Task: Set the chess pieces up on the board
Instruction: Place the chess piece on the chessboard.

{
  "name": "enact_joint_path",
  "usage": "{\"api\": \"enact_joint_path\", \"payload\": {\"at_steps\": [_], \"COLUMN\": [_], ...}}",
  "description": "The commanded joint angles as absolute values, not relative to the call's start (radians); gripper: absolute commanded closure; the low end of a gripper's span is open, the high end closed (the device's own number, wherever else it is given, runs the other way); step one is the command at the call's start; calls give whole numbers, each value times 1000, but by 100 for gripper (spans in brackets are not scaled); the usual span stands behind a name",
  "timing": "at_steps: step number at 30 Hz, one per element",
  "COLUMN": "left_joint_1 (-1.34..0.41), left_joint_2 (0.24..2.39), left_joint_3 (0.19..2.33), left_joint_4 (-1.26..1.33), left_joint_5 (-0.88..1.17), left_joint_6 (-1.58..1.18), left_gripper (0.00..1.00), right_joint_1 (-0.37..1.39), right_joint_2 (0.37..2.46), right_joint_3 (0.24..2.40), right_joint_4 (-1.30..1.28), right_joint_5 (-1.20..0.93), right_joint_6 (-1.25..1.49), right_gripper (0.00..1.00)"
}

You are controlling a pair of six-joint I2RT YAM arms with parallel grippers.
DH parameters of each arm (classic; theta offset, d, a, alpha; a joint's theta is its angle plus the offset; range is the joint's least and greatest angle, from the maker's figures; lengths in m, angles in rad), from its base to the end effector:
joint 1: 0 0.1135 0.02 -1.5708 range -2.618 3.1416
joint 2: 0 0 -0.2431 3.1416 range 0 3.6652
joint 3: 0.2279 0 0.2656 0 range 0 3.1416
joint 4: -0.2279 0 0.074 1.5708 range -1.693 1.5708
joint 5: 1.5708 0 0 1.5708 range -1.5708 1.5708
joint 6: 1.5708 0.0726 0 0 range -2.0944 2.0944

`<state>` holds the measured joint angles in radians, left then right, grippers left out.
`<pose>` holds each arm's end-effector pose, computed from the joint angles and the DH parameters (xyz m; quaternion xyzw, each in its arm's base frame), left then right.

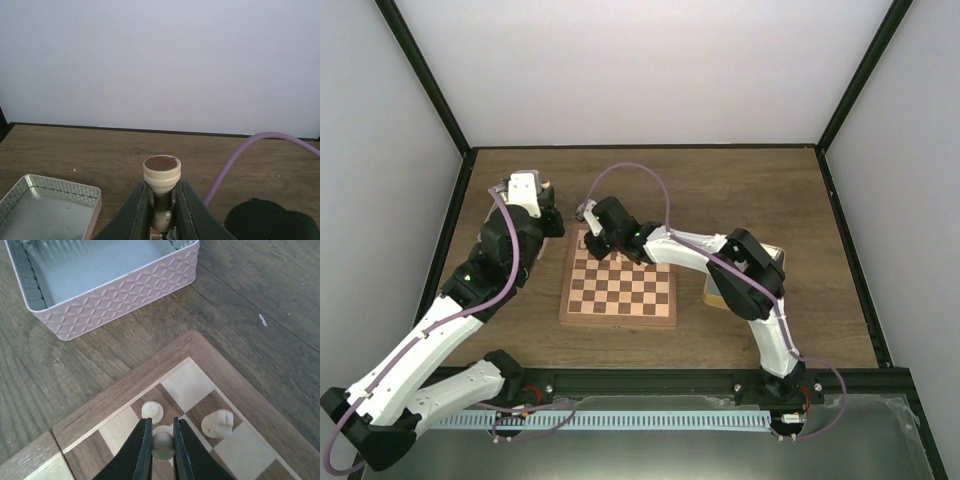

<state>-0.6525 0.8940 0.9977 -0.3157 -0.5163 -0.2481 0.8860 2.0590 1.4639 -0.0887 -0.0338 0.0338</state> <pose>0.2227 -0.1251 0.3606 -0.0061 0.7691 -0.0856 0.6334 0.3115 0.3854 0.1403 -0.3799 0.8194 0.2041 0.3777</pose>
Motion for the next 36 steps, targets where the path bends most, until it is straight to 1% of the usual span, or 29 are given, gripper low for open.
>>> {"api": "enact_joint_path", "payload": {"at_steps": [1, 16, 20, 25, 31, 36], "left_joint_1": [-652, -652, -652, -652, -652, -652], "left_joint_2": [894, 908, 907, 908, 913, 916], "left_joint_3": [996, 987, 987, 987, 988, 993], "left_joint_4": [-287, -283, -287, -289, -286, -288], "left_joint_5": [-530, -521, -520, -520, -510, -505], "left_joint_6": [-255, -264, -264, -264, -265, -267], "left_gripper": [90, 90, 90, 90, 90, 90], "right_joint_1": [890, 890, 890, 890, 890, 890], "right_joint_2": [2119, 2176, 2186, 2174, 2113, 2077], "right_joint_3": [1551, 1569, 1580, 1580, 1567, 1571], "right_joint_4": [-140, -165, -175, -185, -183, -197], "right_joint_5": [0, 39, 37, 35, 22, -1], "right_joint_6": [-9, -12, -11, -7, 11, 22], "right_gripper": [98, 97, 96, 88, 72, 69]}}
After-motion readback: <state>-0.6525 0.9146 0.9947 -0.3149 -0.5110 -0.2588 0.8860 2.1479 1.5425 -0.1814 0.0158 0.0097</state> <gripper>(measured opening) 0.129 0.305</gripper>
